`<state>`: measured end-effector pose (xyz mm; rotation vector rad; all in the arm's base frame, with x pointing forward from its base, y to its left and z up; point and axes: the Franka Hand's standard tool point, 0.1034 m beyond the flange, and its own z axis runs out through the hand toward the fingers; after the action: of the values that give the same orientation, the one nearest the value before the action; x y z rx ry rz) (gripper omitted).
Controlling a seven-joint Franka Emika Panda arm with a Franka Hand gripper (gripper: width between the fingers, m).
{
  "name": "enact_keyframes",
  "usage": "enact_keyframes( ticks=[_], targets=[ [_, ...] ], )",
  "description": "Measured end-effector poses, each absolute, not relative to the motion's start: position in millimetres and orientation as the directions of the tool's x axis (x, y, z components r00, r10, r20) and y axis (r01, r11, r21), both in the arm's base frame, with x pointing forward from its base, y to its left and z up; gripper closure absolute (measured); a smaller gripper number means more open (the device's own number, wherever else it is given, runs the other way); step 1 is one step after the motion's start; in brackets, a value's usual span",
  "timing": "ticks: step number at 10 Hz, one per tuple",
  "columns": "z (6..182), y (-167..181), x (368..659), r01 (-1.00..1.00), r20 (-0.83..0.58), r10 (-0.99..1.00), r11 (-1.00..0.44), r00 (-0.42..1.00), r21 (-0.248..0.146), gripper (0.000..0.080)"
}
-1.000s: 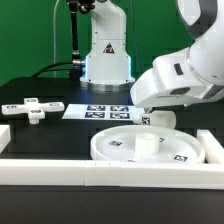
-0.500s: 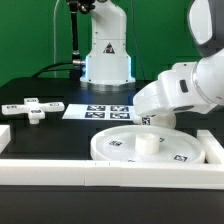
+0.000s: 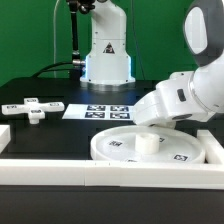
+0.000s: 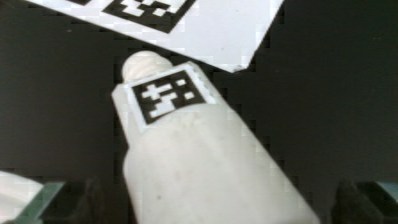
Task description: Assemble round table
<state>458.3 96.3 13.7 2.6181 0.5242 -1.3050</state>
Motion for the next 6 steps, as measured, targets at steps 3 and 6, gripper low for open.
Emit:
enact_keyframes(
  ticks=[3, 6],
  targets=[
    [13.7, 96.1, 458.3, 0.383, -0.798, 0.235, -0.924, 0.555, -0.006, 0.0390],
    [14.4, 95.8, 458.5, 0.389, -0.798, 0.246, -0.921, 0.549, -0.017, 0.0389]
  ],
)
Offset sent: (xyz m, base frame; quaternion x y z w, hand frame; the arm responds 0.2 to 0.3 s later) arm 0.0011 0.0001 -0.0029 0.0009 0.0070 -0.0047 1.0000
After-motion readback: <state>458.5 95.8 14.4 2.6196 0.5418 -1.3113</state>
